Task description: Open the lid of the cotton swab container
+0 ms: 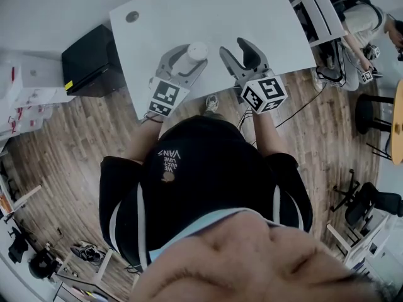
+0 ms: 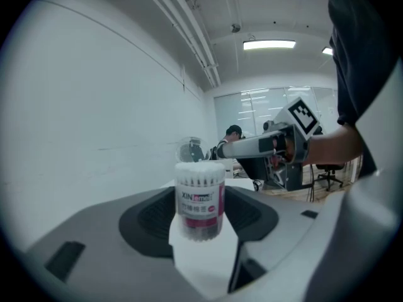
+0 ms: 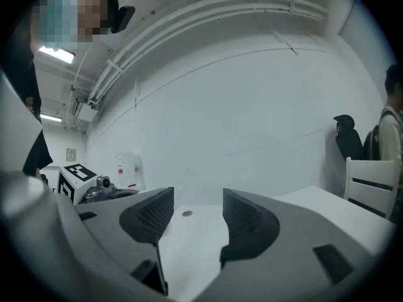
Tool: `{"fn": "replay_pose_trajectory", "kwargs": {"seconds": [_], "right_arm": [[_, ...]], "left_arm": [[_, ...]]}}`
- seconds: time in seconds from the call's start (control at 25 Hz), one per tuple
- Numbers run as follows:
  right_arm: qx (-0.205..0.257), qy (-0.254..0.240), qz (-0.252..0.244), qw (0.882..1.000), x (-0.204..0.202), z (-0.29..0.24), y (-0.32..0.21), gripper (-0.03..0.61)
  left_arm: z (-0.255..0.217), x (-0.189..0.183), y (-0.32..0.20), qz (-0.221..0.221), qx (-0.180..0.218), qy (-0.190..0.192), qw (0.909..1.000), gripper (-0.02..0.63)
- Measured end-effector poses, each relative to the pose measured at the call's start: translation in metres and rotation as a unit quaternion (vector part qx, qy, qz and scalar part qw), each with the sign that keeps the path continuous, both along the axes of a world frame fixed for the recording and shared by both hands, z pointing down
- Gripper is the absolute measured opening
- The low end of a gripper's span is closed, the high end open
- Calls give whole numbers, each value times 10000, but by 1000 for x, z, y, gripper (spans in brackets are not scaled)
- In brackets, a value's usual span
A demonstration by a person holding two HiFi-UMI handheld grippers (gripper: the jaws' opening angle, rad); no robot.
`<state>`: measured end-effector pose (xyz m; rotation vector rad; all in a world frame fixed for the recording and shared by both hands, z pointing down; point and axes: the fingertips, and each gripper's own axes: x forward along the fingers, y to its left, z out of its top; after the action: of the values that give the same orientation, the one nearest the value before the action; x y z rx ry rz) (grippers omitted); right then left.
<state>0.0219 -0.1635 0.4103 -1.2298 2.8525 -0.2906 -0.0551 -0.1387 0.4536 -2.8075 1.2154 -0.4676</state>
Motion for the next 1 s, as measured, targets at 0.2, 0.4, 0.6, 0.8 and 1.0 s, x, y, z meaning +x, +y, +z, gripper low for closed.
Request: {"fn": "replay_pose_trajectory", "kwargs": {"seconds": [0.2, 0.4, 0.6, 0.8, 1.0], "right_arm": [[79, 226, 12, 9997, -4, 2, 3, 252], [104, 338, 12, 9994, -10, 3, 6, 252], [97, 427, 17, 9990, -12, 7, 7, 250], [100, 548, 35, 9984, -11, 12, 8, 235], [94, 641, 30, 9979, -14, 15, 9, 212]], "left_arm": [[-6, -8, -6, -109, 61, 74, 9999, 250], [-11, -19, -12, -220, 58, 188, 9996, 250], [-10, -25, -16, -301, 20, 214, 9993, 251], [-18, -27, -17, -353, 80, 404, 9985, 250], [-23, -32, -18, -407, 48, 507, 9979, 250]]}}
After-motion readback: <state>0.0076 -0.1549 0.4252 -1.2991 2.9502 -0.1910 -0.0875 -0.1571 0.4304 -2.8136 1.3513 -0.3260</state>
